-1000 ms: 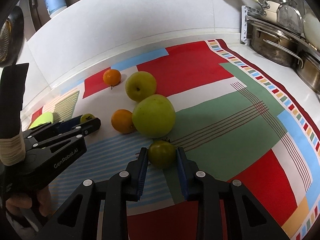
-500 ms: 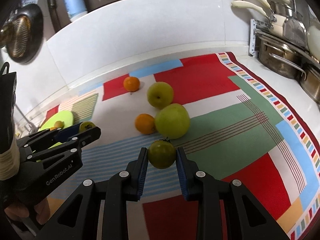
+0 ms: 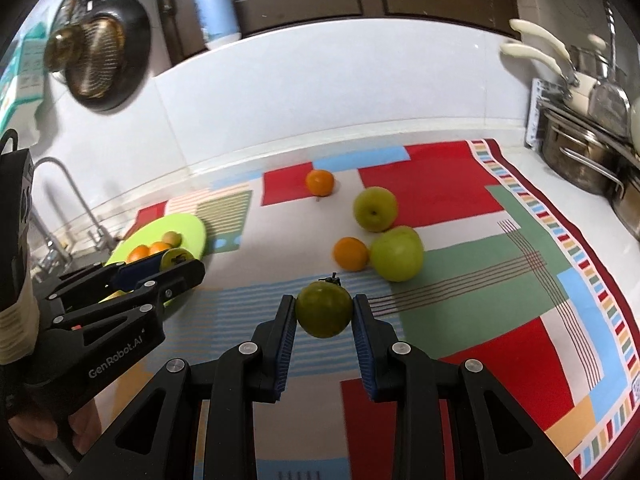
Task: Organize fruits
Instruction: 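Carry the green fruit to the green plate with the left gripper while the right carries its fruit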
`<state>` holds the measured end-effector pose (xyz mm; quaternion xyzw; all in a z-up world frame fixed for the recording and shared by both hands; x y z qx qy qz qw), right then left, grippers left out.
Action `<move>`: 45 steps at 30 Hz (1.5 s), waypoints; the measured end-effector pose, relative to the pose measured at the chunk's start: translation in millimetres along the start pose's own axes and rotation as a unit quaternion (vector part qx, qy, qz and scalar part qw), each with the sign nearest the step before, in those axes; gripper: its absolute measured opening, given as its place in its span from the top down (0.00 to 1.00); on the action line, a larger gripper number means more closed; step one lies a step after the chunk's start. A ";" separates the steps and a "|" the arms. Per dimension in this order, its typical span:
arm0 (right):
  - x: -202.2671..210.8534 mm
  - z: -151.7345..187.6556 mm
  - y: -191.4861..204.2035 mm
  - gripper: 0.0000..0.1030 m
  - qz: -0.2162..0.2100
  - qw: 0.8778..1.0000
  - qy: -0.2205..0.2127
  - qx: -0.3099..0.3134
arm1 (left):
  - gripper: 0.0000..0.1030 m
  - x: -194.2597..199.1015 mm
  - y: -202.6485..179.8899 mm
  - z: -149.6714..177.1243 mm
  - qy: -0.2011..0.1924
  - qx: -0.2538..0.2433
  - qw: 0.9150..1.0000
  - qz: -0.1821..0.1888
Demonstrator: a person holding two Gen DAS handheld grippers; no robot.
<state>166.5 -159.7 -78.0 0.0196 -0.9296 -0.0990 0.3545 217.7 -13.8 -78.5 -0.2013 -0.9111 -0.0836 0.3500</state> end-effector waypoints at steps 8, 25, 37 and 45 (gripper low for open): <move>15.6 1.3 21.7 0.71 -0.027 0.999 -0.011 0.026 | 0.72 28.9 13.8 7.9 -0.018 0.023 0.999 -0.021; 26.9 -1.2 82.4 0.71 -0.079 0.994 -0.033 0.073 | 0.72 83.2 61.6 21.8 -0.054 0.054 0.994 -0.076; 23.5 -9.3 120.7 0.71 -0.106 0.988 -0.050 0.100 | 0.72 97.5 97.6 26.8 -0.067 0.070 0.990 -0.101; 6.7 -8.7 147.2 0.71 -0.127 0.984 -0.037 0.117 | 0.72 93.1 123.6 33.6 -0.057 0.085 0.987 -0.123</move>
Point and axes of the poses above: each gripper's, at about its wrist camera, not at the fingertips, and x roughly against the way its jaws point, y to its left, z to its underside, the point moved 3 cm from there along -x, roughly the way its jaws point, and after that the axes turned 2 degrees about -x, right-handed, at the moved point
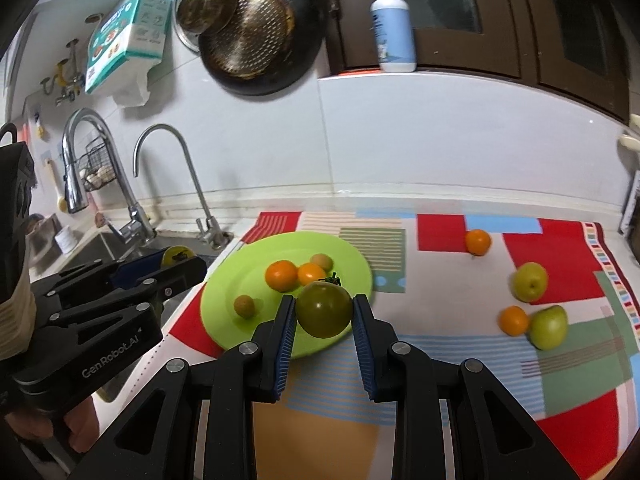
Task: Organize fruits
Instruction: 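Carry the green fruit to the green plate with the left gripper while the right carries its fruit, then open both grippers to release the small green fruits onto the plate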
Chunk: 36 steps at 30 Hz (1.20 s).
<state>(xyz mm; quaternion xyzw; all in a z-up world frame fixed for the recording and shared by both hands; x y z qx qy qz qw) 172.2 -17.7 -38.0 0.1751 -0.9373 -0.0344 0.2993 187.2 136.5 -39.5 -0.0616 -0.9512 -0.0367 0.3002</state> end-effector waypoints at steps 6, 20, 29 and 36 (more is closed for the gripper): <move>-19.9 -2.9 11.3 0.71 -0.014 1.000 0.011 0.009 | 0.72 -11.6 14.9 1.2 0.009 0.008 1.000 -0.012; -72.9 -10.9 19.8 0.71 -0.027 0.998 0.041 0.028 | 0.72 -60.6 36.9 -1.4 0.034 0.015 0.999 -0.020; -107.2 -4.5 15.7 0.71 -0.031 0.997 0.071 0.026 | 0.72 -92.6 42.9 5.6 0.062 0.017 0.998 -0.019; -125.3 0.4 17.1 0.71 -0.035 0.995 0.087 0.028 | 0.72 -109.3 45.7 10.9 0.079 0.014 0.997 -0.019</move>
Point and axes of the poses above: each gripper's, at about its wrist camera, not at the fingertips, and x roughly against the way its jaws point, y to its left, z to its underside, the point moved 3 cm from there along -x, roughly the way its jaws point, and after that the axes turned 2 degrees about -x, right-handed, at the moved point
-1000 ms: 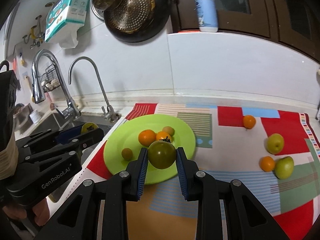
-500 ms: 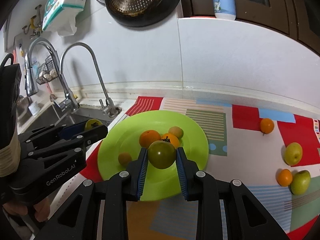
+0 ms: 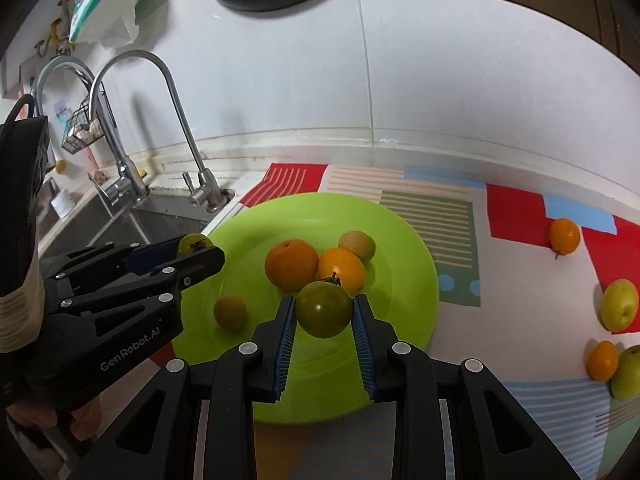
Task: Organize fruits
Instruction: 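Open both grippers to release the small green fruits onto the plate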
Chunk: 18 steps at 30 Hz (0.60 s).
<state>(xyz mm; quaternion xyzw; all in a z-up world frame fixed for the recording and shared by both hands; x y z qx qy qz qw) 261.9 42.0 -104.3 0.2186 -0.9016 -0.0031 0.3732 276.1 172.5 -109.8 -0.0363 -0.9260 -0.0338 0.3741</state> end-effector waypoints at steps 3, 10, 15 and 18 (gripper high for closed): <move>-3.6 0.5 -0.2 0.71 -0.002 1.000 0.003 -0.001 | 0.72 -2.9 0.2 0.1 0.004 0.003 1.000 0.001; 5.2 -1.4 -4.4 0.62 0.010 1.000 -0.012 -0.007 | 0.57 11.4 1.3 -0.4 -0.007 0.013 1.000 -0.008; 23.6 -1.9 -9.1 0.62 0.026 0.999 -0.030 -0.007 | 0.51 28.2 -0.5 4.3 -0.012 0.021 1.000 -0.013; 34.5 -0.3 -13.0 0.55 0.032 0.999 -0.036 -0.013 | 0.48 37.6 -3.7 7.8 -0.014 0.021 1.000 -0.015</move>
Point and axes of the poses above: each gripper's, at about its wrist camera, not at the fingertips, and x roughly against the way its jaws point, y to its left, z to its underside, the point moved 3 cm from there along -x, roughly the way its jaws point, and after that the axes turned 2 degrees about -x, right-handed, at the moved point
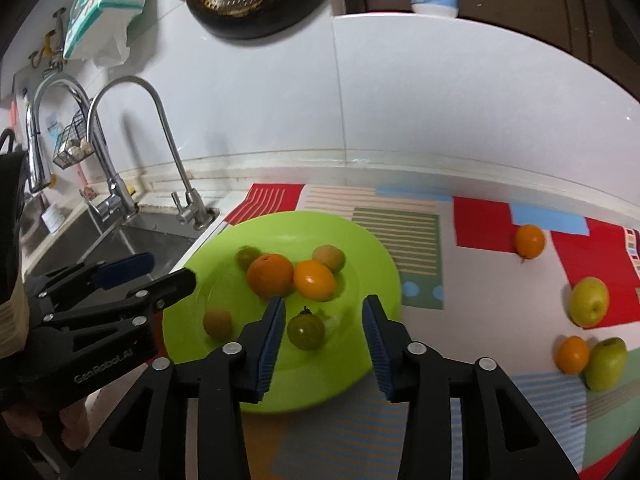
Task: Organize fruits
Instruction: 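Open both grippers to release the small green fruits onto the plate, then move both open grippers from the plate toward the remaining fruits on the cloth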
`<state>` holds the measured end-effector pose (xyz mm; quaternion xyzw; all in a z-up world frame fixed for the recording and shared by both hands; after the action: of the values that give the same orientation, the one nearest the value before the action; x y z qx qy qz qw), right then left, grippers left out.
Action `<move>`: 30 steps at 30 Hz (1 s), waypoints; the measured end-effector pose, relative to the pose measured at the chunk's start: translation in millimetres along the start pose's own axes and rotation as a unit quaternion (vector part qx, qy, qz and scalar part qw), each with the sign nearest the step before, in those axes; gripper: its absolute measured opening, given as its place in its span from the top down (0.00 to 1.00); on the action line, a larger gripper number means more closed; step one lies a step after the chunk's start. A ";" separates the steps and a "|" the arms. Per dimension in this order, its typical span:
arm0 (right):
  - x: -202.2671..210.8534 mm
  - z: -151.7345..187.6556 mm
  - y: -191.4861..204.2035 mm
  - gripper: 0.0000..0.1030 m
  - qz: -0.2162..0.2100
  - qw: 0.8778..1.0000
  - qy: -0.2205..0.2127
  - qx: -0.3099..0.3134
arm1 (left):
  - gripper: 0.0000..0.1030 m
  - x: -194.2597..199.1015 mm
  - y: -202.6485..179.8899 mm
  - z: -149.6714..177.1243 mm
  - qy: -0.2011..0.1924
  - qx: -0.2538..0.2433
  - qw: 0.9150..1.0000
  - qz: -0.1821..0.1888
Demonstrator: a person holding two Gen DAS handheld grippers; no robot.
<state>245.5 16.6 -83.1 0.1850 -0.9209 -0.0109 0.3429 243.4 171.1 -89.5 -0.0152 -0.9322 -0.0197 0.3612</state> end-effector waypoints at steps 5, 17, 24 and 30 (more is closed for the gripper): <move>21.7 3.6 -6.0 0.50 0.012 1.000 -0.014 -0.005 | 0.42 19.6 -7.9 4.7 -0.006 0.001 1.000 -0.001; 75.8 15.2 -21.9 0.39 0.035 0.998 -0.052 -0.022 | 0.32 68.9 -29.1 9.8 -0.037 -0.010 0.999 -0.008; 103.2 23.1 -32.3 0.39 0.042 0.997 -0.066 -0.027 | 0.30 89.4 -50.2 12.5 -0.054 -0.024 0.998 0.001; 125.8 29.4 -48.3 0.39 0.058 0.995 -0.076 -0.033 | 0.29 101.3 -71.9 11.6 -0.068 -0.034 0.997 0.011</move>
<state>155.3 -75.3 -33.8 0.1187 -0.9527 -0.0351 0.2776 157.7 101.2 -31.6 -0.0390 -0.9530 -0.0468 0.2968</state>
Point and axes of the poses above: each gripper's, at about its wrist camera, not at the fingertips, and x roughly against the way its jaws point, y to its left, z to its underside, the point moved 3 cm from there along -x, roughly the way its jaws point, and after that the axes turned 2 degrees about -x, right-handed, at the moved point
